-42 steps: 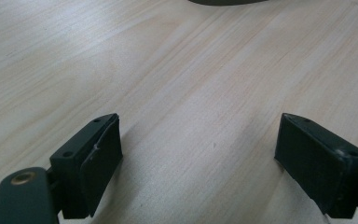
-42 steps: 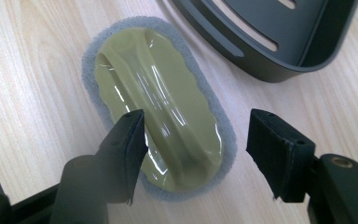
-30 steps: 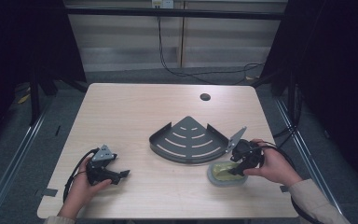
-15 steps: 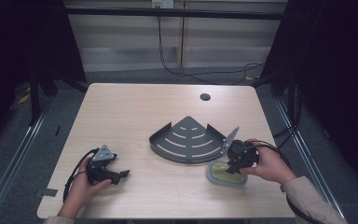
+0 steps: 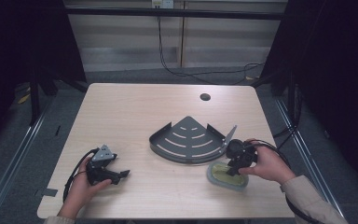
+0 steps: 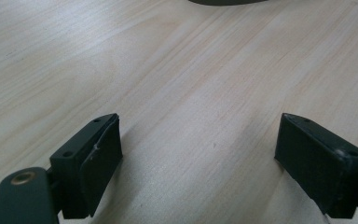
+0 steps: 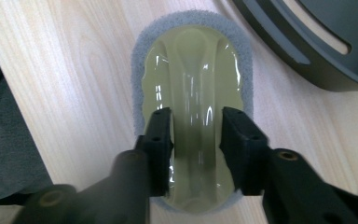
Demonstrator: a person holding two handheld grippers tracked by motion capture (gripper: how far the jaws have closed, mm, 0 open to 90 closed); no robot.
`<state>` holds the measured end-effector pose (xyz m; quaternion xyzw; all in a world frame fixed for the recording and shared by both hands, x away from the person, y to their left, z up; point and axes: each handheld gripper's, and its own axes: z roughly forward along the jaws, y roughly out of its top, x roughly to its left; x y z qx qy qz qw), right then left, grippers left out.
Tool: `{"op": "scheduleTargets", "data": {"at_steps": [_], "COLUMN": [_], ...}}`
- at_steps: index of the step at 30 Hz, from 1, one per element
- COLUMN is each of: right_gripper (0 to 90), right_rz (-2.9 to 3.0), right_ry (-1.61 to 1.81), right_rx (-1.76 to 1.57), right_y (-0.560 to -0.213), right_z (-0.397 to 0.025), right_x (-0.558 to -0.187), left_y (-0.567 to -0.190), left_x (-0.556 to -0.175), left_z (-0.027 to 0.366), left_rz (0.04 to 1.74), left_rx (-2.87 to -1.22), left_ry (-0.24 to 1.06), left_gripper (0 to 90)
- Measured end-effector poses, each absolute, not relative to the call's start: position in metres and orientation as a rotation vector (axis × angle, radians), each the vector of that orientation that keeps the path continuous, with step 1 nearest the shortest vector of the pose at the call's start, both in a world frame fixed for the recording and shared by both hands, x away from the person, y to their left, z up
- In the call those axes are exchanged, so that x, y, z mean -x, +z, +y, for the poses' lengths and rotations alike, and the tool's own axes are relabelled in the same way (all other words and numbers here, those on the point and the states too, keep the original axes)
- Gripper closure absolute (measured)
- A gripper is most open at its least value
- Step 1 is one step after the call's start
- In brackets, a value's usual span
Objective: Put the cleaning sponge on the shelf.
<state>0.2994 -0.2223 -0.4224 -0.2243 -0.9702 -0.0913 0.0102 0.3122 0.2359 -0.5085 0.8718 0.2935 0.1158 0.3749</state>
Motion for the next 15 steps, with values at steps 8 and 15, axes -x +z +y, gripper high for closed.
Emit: {"op": "scheduleTargets", "data": {"at_steps": [8, 15], "right_gripper": [70.5, 71.1], "right_rz": [-3.023, -3.018], "right_ry": [-0.205, -0.182], "right_rx": [0.649, 0.662], "right_y": [-0.4277, -0.424], "right_z": [-0.2169, -0.2178], "right_x": [-0.302, -0.3013], "left_y": [-0.5085, -0.5085], "left_x": [-0.3123, -0.3123], "left_z": [0.2359, 0.2359], "left_rz": [0.75, 0.75], "left_rx": [-2.231, -2.231], "left_ry": [0.297, 0.296], "left_gripper": [13.9, 13.9]}}
